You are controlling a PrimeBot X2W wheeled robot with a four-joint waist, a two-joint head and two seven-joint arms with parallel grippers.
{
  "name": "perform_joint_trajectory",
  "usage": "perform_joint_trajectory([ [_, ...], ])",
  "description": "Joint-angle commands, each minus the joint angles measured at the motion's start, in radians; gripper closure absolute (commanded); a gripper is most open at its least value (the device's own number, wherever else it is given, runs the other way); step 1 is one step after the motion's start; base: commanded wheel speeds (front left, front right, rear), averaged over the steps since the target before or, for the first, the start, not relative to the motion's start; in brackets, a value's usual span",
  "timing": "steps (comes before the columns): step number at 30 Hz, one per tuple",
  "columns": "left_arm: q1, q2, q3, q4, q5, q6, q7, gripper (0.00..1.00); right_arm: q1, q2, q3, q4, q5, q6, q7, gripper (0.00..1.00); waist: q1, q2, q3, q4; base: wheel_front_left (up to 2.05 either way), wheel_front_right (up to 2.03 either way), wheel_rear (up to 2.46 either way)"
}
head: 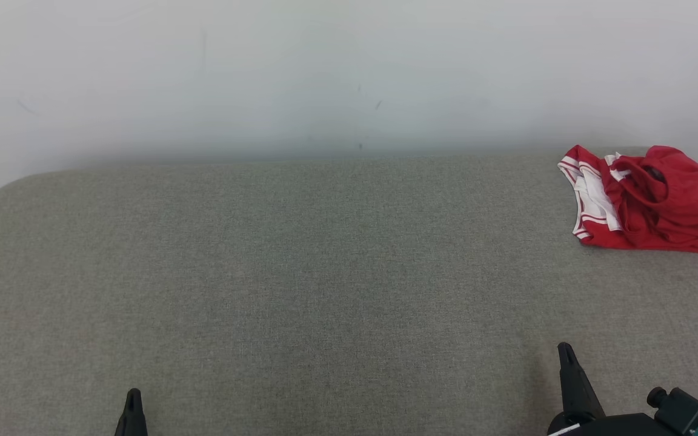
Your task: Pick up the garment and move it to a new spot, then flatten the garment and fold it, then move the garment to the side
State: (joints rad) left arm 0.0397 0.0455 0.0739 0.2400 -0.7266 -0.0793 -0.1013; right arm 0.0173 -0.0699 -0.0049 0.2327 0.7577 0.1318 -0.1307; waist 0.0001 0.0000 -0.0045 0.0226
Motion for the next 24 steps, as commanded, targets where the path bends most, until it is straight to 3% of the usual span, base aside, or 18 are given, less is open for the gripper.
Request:
perform_joint_trajectory([
  [1,-0.025,0.004,0.006,-0.011,-0.045,-0.004,0.01,1.0,-0.028,-0.007,-0.004,-0.012,0.046,-0.001,0.009,1.0,-0.0001,0.0,0.0,0.0,0.0,0.0,0.0],
  [24,-0.073,0.005,0.018,-0.005,-0.335,-0.021,0.082,1.0,-0.064,-0.012,-0.023,-0.005,0.341,-0.001,0.078,1.0,-0.0001,0.0,0.002,-0.006,0.0,0.0,0.0],
])
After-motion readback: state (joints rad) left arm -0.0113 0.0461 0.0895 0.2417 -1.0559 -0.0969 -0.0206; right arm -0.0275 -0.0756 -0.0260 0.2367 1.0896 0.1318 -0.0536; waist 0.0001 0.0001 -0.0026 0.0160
